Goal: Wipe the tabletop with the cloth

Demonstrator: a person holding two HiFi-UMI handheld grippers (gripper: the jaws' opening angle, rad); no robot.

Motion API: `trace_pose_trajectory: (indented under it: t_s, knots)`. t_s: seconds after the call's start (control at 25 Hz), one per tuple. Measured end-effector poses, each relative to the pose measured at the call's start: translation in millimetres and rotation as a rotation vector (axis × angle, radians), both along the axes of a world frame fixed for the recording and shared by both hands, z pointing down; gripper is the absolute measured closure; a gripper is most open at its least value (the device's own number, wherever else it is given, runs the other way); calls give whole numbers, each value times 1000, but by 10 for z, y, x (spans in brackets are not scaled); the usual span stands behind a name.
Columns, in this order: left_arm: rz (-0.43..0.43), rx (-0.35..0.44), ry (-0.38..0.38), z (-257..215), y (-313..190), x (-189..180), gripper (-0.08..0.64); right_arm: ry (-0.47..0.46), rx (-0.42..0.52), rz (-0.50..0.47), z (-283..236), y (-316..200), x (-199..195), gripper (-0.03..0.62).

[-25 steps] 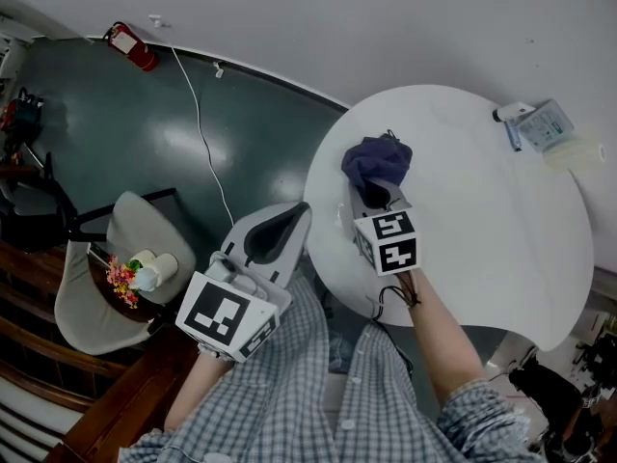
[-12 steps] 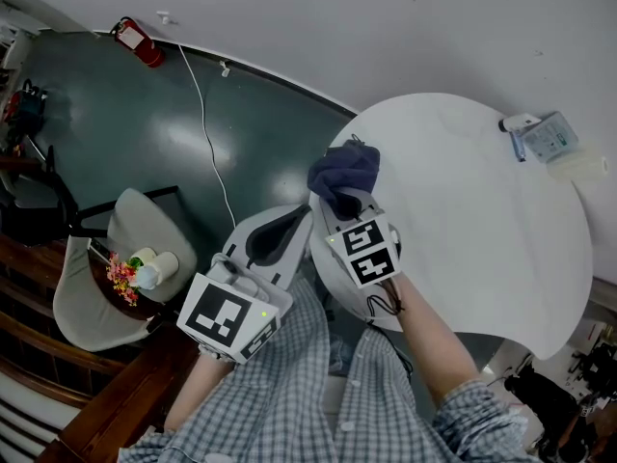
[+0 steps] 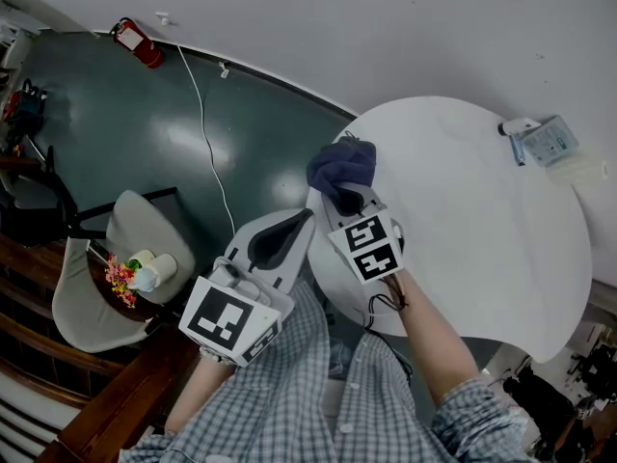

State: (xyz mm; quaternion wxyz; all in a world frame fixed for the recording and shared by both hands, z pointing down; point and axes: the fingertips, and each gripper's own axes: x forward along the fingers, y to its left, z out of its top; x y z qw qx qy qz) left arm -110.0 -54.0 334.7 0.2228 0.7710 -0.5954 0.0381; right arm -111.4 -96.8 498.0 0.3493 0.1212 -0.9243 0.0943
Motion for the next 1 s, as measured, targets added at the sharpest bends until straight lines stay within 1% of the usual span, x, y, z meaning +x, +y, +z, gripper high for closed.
trace_pose_trajectory:
  t_s: [0.24,0.44,0.64,1.0]
  knots:
    - [7,-10,2,41,-38,62,555,-16,13,62,-22,-299,22,569]
    - [17,-16,0,61,-96,117,555,-31,22,144,-55,-644,97,569]
    - [22,-25,3,92,-142,167,555,-13,80,199,-59,-1076,260,569]
    - [34,-49,9,154,-237,267,555,32,164,339,-110,-1872,658,569]
